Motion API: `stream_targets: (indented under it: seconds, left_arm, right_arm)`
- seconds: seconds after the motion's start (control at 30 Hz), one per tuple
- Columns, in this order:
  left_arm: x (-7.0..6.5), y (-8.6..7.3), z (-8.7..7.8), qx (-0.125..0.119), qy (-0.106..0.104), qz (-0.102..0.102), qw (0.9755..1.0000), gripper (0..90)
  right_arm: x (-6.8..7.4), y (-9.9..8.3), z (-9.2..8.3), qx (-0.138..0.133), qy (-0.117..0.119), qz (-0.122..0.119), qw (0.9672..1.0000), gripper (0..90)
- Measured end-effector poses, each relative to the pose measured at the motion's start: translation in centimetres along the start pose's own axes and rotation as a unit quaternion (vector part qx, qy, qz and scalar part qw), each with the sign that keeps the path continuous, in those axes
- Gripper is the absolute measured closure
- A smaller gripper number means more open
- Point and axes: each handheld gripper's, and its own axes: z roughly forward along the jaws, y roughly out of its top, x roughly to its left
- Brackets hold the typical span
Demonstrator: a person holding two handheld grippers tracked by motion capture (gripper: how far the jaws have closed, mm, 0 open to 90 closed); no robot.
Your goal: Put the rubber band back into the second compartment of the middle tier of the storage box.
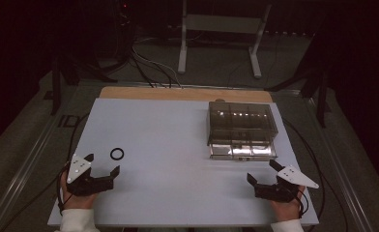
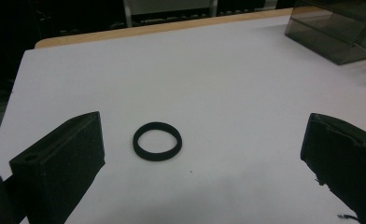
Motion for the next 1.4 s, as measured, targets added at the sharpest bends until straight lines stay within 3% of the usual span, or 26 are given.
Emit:
stream_targets:
  seconds: [0.43,0.47,0.7,0.73,0.77,0.83,0.87,1.03,1.13,1.2,1.27,1.33,1.37,1.4]
  left_arm:
    - [1.4,1.4,2.3,0.024,0.002,-0.026,0.9994,0.5]
    - [1.8,1.5,3.1,0.030,0.008,-0.031,0.9990,0.5]
    - [2.8,1.6,4.2,0.029,0.012,-0.053,0.9981,0.5]
    - [3.0,1.6,4.5,0.037,0.013,-0.060,0.9975,0.6]
    - [3.2,1.6,5.0,0.060,0.018,-0.072,0.9955,0.6]
    - [3.2,1.6,5.0,0.060,0.018,-0.072,0.9955,0.7]
    - [3.4,1.4,5.8,0.077,0.032,-0.069,0.9941,3.1]
    - [3.6,1.1,6.6,0.094,0.049,-0.058,0.9927,3.8]
    - [3.6,0.9,7.6,0.119,0.056,-0.050,0.9901,4.0]
    - [3.5,0.9,7.8,0.124,0.060,-0.046,0.9895,6.9]
    - [3.3,0.9,8.1,0.130,0.064,-0.038,0.9888,18.6]
    - [3.3,0.8,8.3,0.139,0.066,-0.035,0.9876,22.4]
    - [3.3,0.8,8.4,0.143,0.065,-0.033,0.9871,35.3]
    - [3.4,0.6,8.6,0.160,0.073,-0.030,0.9840,39.7]
  right_arm:
    - [-0.1,0.0,-0.1,-0.001,-0.005,0.003,1.0000,0.2]
    - [-0.1,0.0,-0.1,0.000,-0.005,0.003,1.0000,0.2]
    - [-0.3,-0.1,-0.1,-0.001,-0.005,0.007,1.0000,0.2]
    - [-0.2,-0.1,-0.1,-0.001,-0.005,0.007,1.0000,0.2]
    - [-0.2,-0.1,-0.1,-0.001,-0.005,0.006,1.0000,0.2]
    - [-0.2,0.0,-0.1,0.000,-0.004,0.005,1.0000,0.2]
    - [-0.1,0.0,0.0,0.000,-0.005,0.005,1.0000,0.2]
    - [-0.3,-0.1,0.1,0.003,-0.008,0.005,0.9999,0.2]
    - [-0.3,-0.1,0.0,0.004,-0.009,0.009,0.9999,0.2]
    - [-0.3,-0.1,0.0,0.004,-0.009,0.009,0.9999,0.2]
    - [-0.2,-0.1,0.0,0.004,-0.009,0.008,0.9999,0.2]
    - [-0.2,-0.1,0.0,0.004,-0.009,0.008,0.9999,0.2]
    - [-0.2,-0.1,0.1,0.005,-0.009,0.008,0.9999,0.2]
    - [-0.2,-0.1,0.1,0.005,-0.009,0.009,0.9999,0.2]
